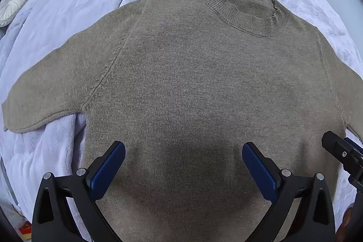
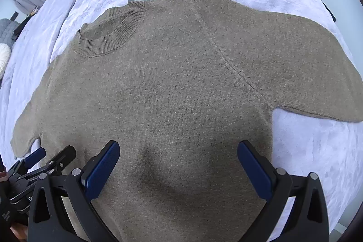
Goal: Fold small clothes
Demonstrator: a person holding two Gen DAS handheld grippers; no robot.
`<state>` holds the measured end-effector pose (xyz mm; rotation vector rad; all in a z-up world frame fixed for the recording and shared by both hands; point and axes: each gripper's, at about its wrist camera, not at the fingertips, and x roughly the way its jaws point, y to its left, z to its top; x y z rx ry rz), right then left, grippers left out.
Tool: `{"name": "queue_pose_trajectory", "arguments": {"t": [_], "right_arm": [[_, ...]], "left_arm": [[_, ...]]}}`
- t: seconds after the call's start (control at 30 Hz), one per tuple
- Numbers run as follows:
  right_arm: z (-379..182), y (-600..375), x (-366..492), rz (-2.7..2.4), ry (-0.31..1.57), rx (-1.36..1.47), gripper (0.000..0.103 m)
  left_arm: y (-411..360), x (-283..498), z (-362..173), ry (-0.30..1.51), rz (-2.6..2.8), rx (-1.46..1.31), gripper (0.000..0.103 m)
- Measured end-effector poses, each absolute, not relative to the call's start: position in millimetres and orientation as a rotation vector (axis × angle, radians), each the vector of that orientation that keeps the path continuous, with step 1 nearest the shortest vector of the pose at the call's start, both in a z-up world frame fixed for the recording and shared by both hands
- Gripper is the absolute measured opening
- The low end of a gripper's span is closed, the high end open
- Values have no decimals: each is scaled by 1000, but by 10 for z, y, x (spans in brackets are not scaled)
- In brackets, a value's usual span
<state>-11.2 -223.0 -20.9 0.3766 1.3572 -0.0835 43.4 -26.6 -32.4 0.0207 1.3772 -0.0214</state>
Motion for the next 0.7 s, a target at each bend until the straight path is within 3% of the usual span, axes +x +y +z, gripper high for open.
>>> {"name": "queue_pose_trajectory", "arguments": {"t": [0.7], "right_arm": [[-239,-2149,-74,-82,1358,368,103]], "left_arm": [[-250,404,-310,1385,6,12,103]]}}
